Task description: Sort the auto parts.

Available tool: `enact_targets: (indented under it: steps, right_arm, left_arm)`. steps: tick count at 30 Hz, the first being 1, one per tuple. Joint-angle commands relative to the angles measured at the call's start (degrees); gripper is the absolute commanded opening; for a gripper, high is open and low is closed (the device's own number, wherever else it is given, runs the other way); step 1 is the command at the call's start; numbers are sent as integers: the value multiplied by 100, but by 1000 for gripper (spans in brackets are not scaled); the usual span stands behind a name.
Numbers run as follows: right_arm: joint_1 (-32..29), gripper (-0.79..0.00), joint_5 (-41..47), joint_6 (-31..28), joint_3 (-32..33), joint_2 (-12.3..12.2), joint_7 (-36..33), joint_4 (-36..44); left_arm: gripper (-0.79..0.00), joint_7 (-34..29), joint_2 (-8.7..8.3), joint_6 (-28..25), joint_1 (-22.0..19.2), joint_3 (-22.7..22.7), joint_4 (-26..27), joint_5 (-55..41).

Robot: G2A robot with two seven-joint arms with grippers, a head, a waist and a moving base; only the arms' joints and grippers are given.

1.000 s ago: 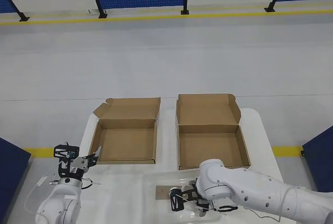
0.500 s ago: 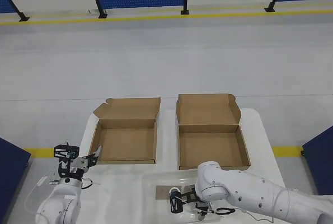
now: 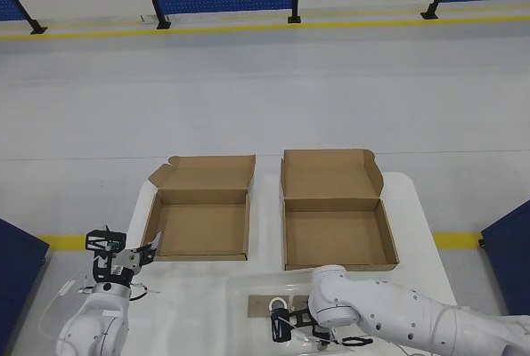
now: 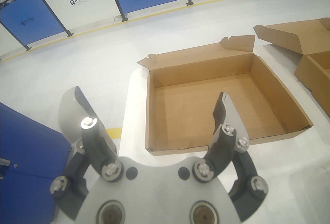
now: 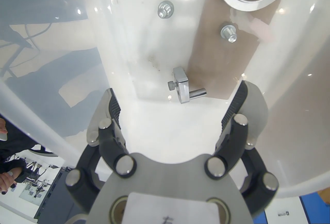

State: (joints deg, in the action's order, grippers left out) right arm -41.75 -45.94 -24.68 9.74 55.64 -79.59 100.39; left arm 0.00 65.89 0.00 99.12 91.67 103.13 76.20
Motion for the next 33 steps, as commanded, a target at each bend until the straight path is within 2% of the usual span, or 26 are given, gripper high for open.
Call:
enact_targets:
  steps: [1, 12, 13, 14, 17, 19, 33]
  right_arm:
    - [-4, 0, -5, -4, 0, 2, 3, 0]
    - [-159, 0, -249, -18, 28, 4, 128, -65]
    - [-168, -40, -262, -18, 34, 3, 99, -65]
    - [-177, -129, -277, -6, 41, 3, 65, -59]
    - [-209, -320, -308, 13, 54, 4, -14, -18]
    - [-221, -397, -339, 46, 53, 4, -47, 3]
    - [-230, -443, -442, 99, 35, -33, -100, 154]
  left_arm:
    - [0, 0, 0, 0, 0, 0, 0, 0]
    - [0, 0, 0, 0, 0, 0, 0, 0]
    - [0, 0, 0, 0, 0, 0, 0, 0]
    - [0, 0, 0, 0, 0, 0, 0, 0]
    - [0, 0, 0, 0, 0, 0, 0, 0]
    - [0, 0, 0, 0, 0, 0, 0, 0]
    - [0, 0, 0, 0, 0, 0, 0, 0]
